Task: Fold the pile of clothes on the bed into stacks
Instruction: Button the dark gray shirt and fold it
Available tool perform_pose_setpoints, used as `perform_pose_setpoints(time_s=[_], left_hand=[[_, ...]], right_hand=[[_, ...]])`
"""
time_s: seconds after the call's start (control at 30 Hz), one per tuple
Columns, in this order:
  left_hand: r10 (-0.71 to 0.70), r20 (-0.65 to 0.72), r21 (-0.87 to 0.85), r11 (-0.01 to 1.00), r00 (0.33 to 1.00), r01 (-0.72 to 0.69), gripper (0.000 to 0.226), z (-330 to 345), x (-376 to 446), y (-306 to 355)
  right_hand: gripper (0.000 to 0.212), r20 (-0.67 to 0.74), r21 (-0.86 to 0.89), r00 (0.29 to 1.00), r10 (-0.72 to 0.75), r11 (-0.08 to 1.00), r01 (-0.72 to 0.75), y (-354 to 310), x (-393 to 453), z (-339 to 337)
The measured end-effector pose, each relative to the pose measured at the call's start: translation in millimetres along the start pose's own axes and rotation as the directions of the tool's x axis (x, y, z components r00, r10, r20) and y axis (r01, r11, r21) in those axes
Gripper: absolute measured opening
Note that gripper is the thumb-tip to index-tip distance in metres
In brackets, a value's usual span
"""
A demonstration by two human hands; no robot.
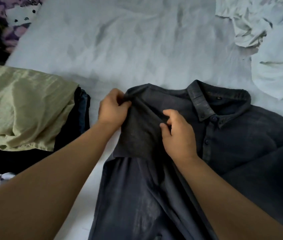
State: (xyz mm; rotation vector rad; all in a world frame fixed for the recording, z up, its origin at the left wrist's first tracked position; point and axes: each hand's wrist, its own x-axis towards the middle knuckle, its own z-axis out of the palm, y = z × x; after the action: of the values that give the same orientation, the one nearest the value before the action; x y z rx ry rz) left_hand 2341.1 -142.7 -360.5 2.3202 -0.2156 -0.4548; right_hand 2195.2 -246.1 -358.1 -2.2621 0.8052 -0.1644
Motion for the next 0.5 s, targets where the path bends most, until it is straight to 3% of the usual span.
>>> perform_pose_setpoints(time_s=[0.1, 0.2, 0.27, 0.33, 0.4, 0.5], left_hand=[[0.029, -0.040, 0.220, 0.975, 0.999, -0.019, 0.016, 7, -3, -11], [0.199, -0.053, 0.373, 0.913, 0.979, -0.166, 0.046, 15, -17, -13], [0.374, 0.014, 0.393, 0.850, 0.927, -0.350, 0.057, 16, -33, -13], [0.500, 0.220, 0.462, 0.702, 0.837, -0.541, 0.065, 19, -49, -30], [0.421, 0.455, 0.577, 0.532, 0.785, -0.620, 0.076, 18, -52, -51], [0.200, 0.479, 0.674, 0.540, 0.855, -0.504, 0.083, 11, -40, -60]], right_hand=[[0.042, 0.006, -0.268, 1.000, -0.025, 0.963, 0.026, 6, -3, 4], [0.039, -0.150, -0.284, 0.974, -0.167, 0.951, 0.120, 16, -24, 3], [0.041, -0.043, -0.277, 0.957, -0.287, 0.924, 0.264, 28, -43, 6], [0.044, 0.133, -0.340, 0.933, -0.335, 0.869, 0.360, 48, -60, 12], [0.049, 0.251, -0.431, 0.922, -0.295, 0.819, 0.380, 67, -69, 15], [0.049, 0.235, -0.436, 0.938, -0.256, 0.834, 0.337, 76, -69, 7]])
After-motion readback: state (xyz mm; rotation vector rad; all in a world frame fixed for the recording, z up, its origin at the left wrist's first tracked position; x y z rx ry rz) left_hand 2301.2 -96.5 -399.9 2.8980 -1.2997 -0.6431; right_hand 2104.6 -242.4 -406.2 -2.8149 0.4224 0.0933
